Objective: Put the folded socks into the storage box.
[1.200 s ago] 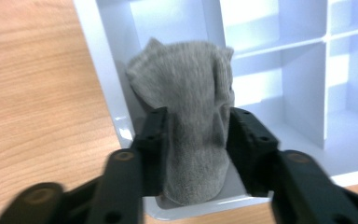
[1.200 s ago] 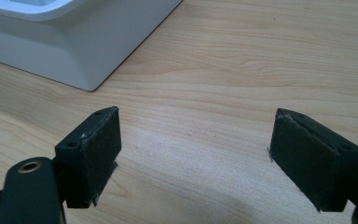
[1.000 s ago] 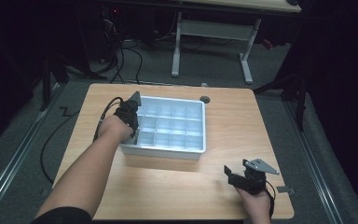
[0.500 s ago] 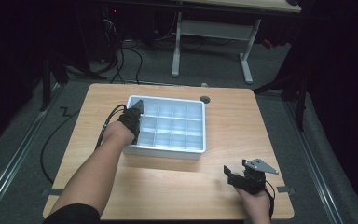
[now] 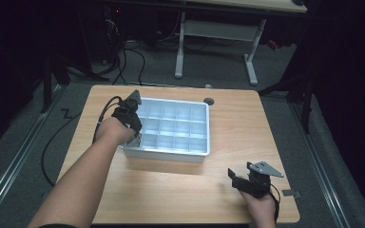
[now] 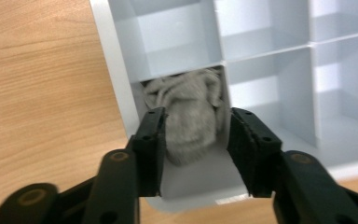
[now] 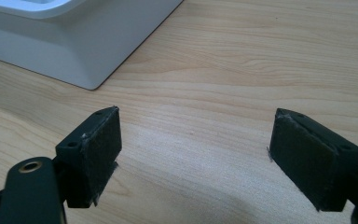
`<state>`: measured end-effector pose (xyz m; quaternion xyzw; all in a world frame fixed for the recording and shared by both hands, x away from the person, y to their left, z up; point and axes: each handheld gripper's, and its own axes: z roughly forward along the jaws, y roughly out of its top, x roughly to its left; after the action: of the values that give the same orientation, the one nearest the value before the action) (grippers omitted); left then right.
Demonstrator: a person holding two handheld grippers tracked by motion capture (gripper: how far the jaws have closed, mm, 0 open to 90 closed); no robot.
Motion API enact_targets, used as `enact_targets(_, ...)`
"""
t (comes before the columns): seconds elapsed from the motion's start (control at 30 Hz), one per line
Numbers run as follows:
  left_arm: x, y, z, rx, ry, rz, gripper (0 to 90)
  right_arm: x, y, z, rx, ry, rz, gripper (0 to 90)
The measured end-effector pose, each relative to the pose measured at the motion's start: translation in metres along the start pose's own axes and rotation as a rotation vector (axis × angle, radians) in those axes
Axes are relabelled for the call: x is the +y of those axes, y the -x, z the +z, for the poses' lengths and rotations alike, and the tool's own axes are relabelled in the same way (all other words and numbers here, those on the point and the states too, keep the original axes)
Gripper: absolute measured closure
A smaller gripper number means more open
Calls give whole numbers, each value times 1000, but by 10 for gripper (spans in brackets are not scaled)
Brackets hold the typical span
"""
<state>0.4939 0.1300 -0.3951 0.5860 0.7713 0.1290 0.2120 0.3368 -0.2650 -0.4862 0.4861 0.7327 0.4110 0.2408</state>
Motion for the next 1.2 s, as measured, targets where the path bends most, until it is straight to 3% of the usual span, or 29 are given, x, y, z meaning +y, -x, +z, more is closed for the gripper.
enact_targets(0.03, -3, 0, -7, -1, 12, 25, 515, 0, -1, 0, 0, -1, -3, 169)
enact_targets(0.2, -9, -6, -18, -11, 50, 39, 433, 0, -2, 1, -2, -2, -9, 169)
enact_targets(0.37, -21, -24, -24, -24, 83, 45, 365, -1, -1, 0, -4, -6, -8, 169)
enact_targets(0.53, -34, -53, -27, -42, 121, 26, 306, -1, -2, 0, -6, -8, -13, 169)
enact_targets(0.57, -41, -67, -27, -46, 137, 15, 289, -1, -2, 0, -7, -8, -18, 169)
enact_targets(0.6, -41, -67, -27, -46, 137, 15, 283, -1, -2, 0, -7, -8, -18, 169)
enact_targets(0.73, -58, -91, -27, -81, 146, -9, 269, -2, -3, 1, -10, -13, -21, 169)
enact_targets(0.77, -67, -101, -27, -109, 156, -19, 257, -2, -3, 1, -11, -16, -25, 169)
enact_targets(0.8, -67, -101, -27, -109, 156, -19, 262, -2, -3, 1, -11, -16, -25, 169)
enact_targets(0.9, -86, -114, -21, -161, 180, -26, 254, -2, -3, 2, -15, -18, -32, 169)
enact_targets(1.03, -108, -122, -14, -234, 252, -22, 236, -2, -4, 2, -22, -20, -42, 170)
enact_targets(1.2, -141, -128, -6, -314, 416, 13, 238, -1, -6, 2, -24, -20, -55, 170)
